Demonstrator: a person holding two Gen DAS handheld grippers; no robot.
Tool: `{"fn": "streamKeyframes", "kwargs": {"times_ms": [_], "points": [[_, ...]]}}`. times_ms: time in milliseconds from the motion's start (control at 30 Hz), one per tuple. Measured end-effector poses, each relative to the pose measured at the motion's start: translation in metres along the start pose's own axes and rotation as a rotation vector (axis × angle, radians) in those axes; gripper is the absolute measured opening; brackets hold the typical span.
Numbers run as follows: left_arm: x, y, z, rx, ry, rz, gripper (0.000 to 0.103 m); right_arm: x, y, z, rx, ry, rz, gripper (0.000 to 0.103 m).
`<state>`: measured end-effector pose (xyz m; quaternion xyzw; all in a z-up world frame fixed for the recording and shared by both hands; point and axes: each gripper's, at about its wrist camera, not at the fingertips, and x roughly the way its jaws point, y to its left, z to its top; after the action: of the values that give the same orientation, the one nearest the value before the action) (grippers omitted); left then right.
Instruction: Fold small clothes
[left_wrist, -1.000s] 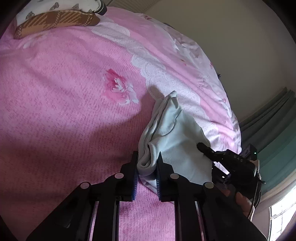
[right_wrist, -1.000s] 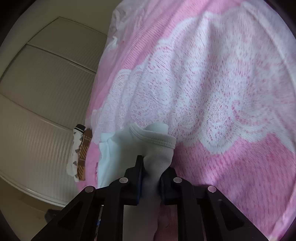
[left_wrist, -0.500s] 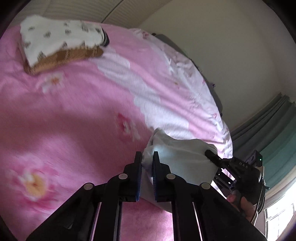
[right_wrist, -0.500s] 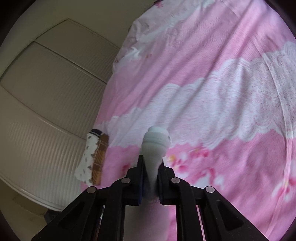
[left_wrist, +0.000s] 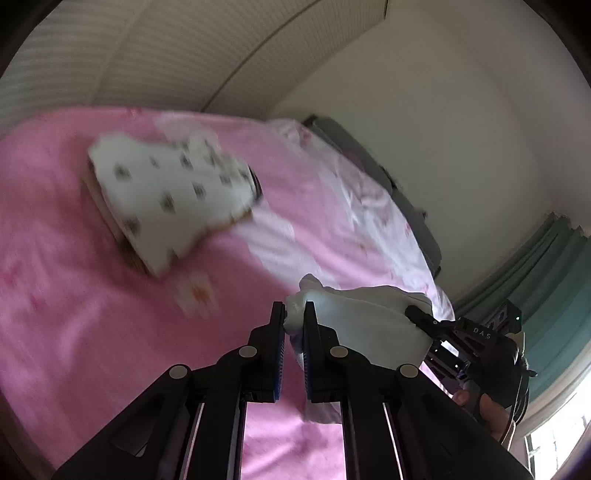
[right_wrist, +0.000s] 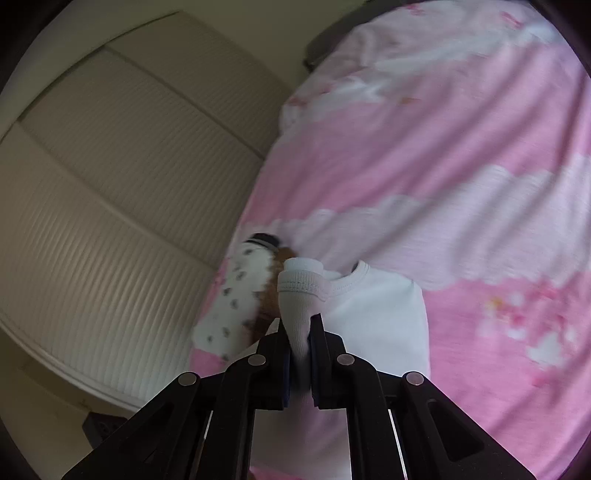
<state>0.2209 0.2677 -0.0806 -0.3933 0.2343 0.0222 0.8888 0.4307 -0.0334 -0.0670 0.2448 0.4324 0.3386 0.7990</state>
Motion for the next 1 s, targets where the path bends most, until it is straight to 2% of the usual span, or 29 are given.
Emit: {"fn": "streamKeyframes", "kwargs": {"times_ms": [67,200,333,433,600,700,933,1000], "points": [[-0.005,0.008,0.017,-0.005,-0.003,-0.004,0.01,0.011,0.023,0.005,-0.027,-0.008,-0.012,0.009],[-0.004,0.016,0.027,0.002,0.002,-0.003,0.01,0.018,0.037,0.006,-0.027,-0.003,-0.003,0.008],[0.005,0.009,0.02,0.001,0.02,-0.023,0.01,0.003,0.03,0.008,-0.011,-0.019,-0.002,0.008],[0.009,-0.012,0.01,0.03,0.029,-0.049,0.01,-0.015,0.015,0.01,0.023,-0.034,-0.003,0.008],[0.03,-0.063,-0.022,0.097,0.068,-0.104,0.01,-0.055,-0.038,0.007,0.094,-0.057,-0.022,0.008],[0.05,-0.083,-0.046,0.126,0.089,-0.129,0.01,-0.076,-0.089,-0.001,0.163,-0.052,-0.038,0.008],[0.111,-0.111,-0.116,0.18,0.207,-0.163,0.01,-0.091,-0.183,-0.018,0.232,-0.02,-0.148,0.008],[0.124,-0.116,-0.131,0.196,0.236,-0.17,0.01,-0.091,-0.199,-0.024,0.232,-0.006,-0.17,0.008]]}}
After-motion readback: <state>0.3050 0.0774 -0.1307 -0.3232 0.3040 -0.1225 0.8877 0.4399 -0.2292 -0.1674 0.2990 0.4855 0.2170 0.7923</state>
